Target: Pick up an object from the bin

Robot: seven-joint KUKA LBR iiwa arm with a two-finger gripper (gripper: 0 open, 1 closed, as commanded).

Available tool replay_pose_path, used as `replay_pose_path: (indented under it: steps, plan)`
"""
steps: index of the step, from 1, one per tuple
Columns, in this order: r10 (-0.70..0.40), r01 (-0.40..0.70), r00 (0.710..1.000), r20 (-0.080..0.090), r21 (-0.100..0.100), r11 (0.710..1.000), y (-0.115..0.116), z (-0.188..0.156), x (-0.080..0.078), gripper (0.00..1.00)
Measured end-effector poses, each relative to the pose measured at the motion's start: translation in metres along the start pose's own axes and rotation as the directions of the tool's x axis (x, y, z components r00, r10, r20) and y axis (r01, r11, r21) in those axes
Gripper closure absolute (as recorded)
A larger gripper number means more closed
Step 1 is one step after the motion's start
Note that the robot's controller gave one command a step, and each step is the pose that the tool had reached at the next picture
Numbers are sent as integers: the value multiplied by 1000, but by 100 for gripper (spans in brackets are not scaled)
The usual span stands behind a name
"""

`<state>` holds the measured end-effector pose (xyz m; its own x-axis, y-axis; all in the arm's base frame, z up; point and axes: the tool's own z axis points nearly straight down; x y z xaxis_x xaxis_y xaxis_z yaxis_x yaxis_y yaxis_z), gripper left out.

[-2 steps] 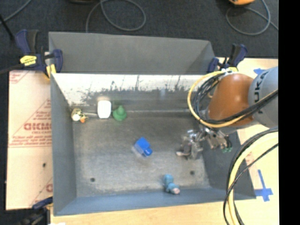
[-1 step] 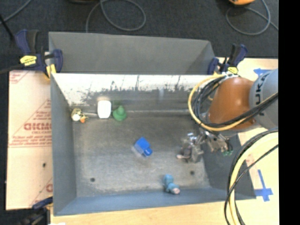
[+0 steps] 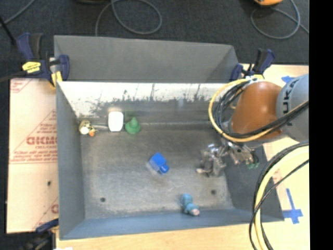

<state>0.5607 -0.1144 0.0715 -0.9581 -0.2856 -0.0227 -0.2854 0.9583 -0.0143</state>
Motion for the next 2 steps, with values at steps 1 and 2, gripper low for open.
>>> replay_pose_path:
  steps: [1,2]
  plan:
    - [-16,16,1000,3,0,1000,-4,0,12,100]
    - [-21,21,1000,2,1,1000,-4,0,15,100]
